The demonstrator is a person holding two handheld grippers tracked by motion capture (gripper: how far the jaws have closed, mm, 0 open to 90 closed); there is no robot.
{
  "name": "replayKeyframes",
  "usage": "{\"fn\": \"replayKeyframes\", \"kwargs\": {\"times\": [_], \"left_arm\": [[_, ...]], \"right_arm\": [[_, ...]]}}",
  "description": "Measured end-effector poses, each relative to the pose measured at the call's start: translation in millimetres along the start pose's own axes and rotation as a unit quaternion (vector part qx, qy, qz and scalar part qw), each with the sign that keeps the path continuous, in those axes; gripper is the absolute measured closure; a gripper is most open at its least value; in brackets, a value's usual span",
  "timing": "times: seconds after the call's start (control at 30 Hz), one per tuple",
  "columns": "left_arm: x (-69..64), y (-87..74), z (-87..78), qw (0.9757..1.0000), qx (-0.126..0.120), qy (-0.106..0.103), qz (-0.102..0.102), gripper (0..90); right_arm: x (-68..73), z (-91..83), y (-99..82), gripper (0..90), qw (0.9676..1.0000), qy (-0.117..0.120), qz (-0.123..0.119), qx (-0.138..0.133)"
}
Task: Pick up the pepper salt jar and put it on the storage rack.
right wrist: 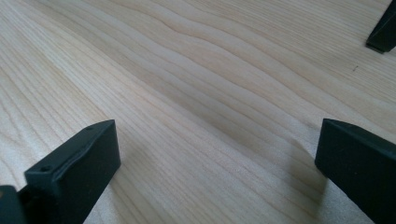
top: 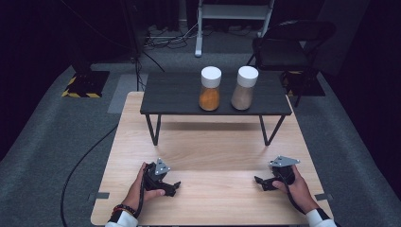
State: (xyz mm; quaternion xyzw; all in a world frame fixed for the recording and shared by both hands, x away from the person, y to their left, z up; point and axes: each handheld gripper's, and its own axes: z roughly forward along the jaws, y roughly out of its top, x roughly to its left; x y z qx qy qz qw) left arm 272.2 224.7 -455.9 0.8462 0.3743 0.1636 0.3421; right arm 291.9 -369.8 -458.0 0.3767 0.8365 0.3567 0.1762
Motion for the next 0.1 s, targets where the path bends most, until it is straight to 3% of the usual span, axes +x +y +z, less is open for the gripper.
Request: {"fn": "replayKeyframes", "kwargs": {"times": [0.1], "left_arm": [[0.0,0.0,0.0,1.0,0.0,0.0,0.0,0.4]], "right_arm": [[0.0,0.0,0.0,0.0,1.0,0.0,0.0,0.0]]}}
